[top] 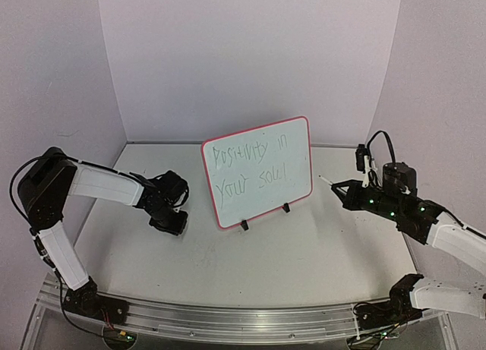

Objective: Write a sentence on the whiteboard
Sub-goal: Pick up the pen cap from the corner of the board, then insert the whiteboard marker without the cap into the pen cap.

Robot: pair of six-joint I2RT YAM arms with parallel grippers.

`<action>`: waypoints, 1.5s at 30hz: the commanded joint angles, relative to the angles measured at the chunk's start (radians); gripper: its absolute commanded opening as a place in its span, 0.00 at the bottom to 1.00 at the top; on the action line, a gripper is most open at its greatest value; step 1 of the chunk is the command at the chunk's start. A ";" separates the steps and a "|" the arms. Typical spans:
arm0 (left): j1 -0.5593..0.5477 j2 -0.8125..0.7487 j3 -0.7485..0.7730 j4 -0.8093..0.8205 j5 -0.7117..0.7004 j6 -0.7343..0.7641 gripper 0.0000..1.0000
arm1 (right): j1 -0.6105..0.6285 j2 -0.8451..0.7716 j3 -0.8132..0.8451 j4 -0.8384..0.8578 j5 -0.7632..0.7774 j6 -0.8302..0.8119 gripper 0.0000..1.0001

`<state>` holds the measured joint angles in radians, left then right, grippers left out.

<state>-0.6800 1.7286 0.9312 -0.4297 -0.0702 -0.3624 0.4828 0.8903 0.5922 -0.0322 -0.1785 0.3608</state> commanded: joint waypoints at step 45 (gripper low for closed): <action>-0.171 -0.622 0.328 -0.276 0.516 0.419 0.00 | 0.013 0.297 0.497 -0.416 -0.975 -0.112 0.00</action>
<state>-0.7782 1.0590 1.2187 -0.6785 0.2748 -0.0309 0.4880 1.1582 1.0257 -0.4038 -0.9873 0.2626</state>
